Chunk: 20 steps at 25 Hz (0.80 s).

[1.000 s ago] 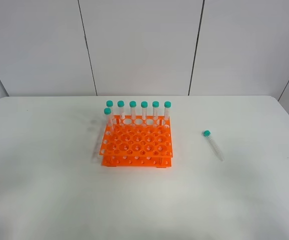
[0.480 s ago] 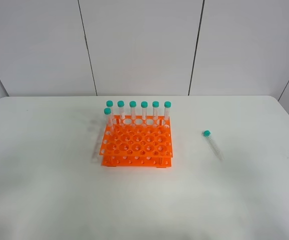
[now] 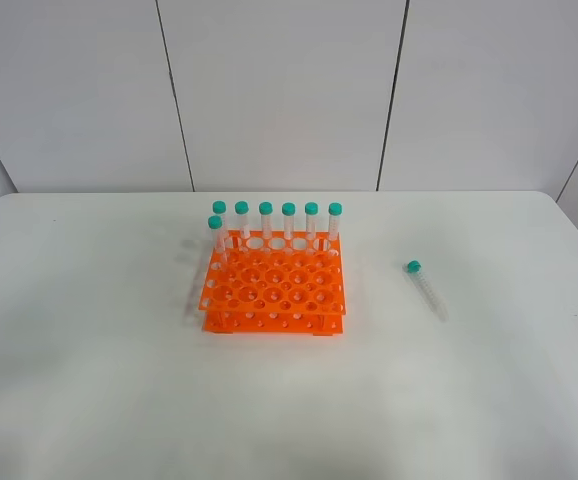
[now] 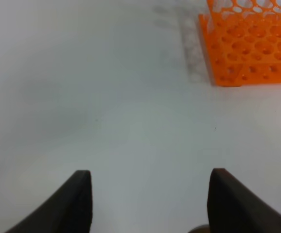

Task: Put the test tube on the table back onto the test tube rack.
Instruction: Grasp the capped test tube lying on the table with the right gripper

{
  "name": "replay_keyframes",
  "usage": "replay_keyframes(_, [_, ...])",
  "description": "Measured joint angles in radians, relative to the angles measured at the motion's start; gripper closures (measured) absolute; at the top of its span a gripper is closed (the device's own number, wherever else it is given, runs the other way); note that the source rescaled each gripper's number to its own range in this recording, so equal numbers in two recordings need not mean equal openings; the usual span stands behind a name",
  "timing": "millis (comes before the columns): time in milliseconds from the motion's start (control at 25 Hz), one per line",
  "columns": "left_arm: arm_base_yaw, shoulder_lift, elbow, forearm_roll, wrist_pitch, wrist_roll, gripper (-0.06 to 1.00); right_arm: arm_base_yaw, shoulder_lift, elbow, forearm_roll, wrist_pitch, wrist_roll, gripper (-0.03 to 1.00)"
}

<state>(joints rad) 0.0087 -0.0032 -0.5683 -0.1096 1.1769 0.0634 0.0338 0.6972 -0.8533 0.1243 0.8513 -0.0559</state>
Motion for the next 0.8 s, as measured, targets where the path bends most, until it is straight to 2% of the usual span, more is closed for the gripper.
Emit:
replay_keyframes(160, [0.000,0.000,0.000,0.000,0.000,0.000,-0.06,0.000,0.277,-0.139,0.003,-0.001,-0.067,0.47])
replay_keyframes(400, [0.000,0.000,0.000,0.000,0.000,0.000,-0.06,0.000,0.666,-0.313,0.012,0.001,-0.081,0.47])
replay_keyframes(640, [0.000,0.000,0.000,0.000,0.000,0.000,-0.06,0.000,0.951,-0.420,0.016,0.052,-0.091,0.47])
replay_keyframes(800, [0.000,0.000,0.000,0.000,0.000,0.000,-0.06,0.000,1.078,-0.438,0.017,0.067,-0.116,0.48])
